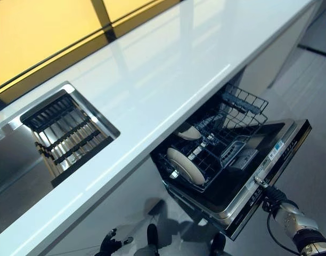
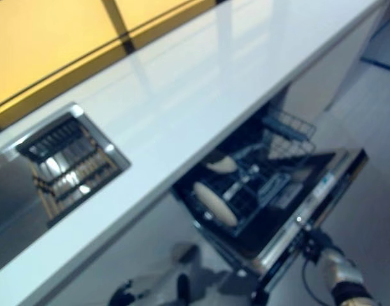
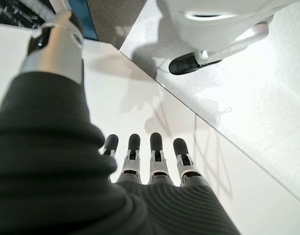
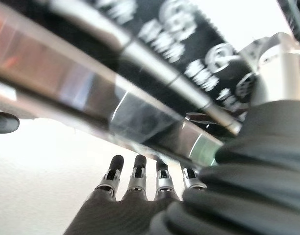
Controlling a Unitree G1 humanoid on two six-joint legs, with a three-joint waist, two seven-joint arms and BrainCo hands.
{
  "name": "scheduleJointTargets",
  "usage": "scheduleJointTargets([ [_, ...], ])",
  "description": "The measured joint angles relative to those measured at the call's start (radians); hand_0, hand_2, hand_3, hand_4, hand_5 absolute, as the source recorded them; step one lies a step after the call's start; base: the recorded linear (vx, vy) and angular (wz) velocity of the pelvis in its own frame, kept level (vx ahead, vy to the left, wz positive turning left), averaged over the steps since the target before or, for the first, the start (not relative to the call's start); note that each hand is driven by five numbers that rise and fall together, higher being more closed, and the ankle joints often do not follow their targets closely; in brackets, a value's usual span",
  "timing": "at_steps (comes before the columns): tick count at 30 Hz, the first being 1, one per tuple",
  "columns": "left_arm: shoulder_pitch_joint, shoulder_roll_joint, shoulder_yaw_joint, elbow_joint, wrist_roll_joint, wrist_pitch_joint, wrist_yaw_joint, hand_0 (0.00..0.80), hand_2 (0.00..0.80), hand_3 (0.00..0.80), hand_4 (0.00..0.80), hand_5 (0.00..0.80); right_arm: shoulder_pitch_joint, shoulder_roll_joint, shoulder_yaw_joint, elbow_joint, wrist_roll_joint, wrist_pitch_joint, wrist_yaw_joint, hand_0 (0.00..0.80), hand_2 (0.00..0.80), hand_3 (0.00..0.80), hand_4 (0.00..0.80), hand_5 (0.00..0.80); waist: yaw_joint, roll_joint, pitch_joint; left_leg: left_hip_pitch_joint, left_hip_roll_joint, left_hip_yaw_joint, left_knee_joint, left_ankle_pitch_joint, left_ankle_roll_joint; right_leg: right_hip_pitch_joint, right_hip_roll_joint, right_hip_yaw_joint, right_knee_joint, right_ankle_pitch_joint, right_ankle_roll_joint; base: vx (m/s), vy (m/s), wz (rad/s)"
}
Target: Take plates into dishwasher
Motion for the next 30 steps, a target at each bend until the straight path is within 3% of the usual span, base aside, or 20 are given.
scheduleJointTargets([
  [5,0.029,0.007,0.035,-0.001,0.001,0.010,-0.002,0.000,0.000,0.000,0.000,0.000,0.006,0.029,0.031,-0.047,-0.020,0.000,-0.007,0.000,0.000,0.000,0.000,0.000,0.032,-0.045,-0.041,0.009,-0.008,-0.013,0.018,-0.014,0.006,0.034,-0.013,-0.018,-0.017,0.010,0.010,0.158,0.014,0.06],
  [11,0.034,0.012,0.039,-0.005,0.002,0.018,-0.006,0.000,0.000,0.000,0.000,0.000,0.000,0.064,0.034,-0.148,-0.039,-0.031,-0.007,0.000,0.000,0.000,0.000,0.000,0.081,-0.053,-0.098,0.004,-0.012,-0.039,0.029,-0.015,0.007,0.050,-0.011,-0.031,-0.025,0.013,0.011,0.128,-0.008,0.10],
  [18,0.069,0.025,0.040,-0.005,0.004,0.026,-0.012,0.000,0.000,0.000,0.000,0.000,-0.120,0.168,0.030,-0.171,-0.031,-0.075,0.001,0.000,0.000,0.000,0.000,0.000,0.163,-0.052,-0.127,-0.032,-0.042,-0.151,0.047,-0.014,0.009,0.094,-0.010,-0.059,-0.028,-0.013,0.030,0.090,-0.037,0.40],
  [30,0.117,0.084,0.086,0.031,0.075,0.037,-0.012,0.000,0.000,0.000,0.000,0.000,-0.106,0.174,0.029,-0.130,0.010,-0.078,-0.006,0.000,0.000,0.000,0.000,0.000,0.162,-0.107,-0.142,-0.067,-0.058,-0.209,0.072,-0.020,0.012,0.111,-0.004,-0.087,-0.040,-0.022,0.039,0.027,-0.021,0.12],
])
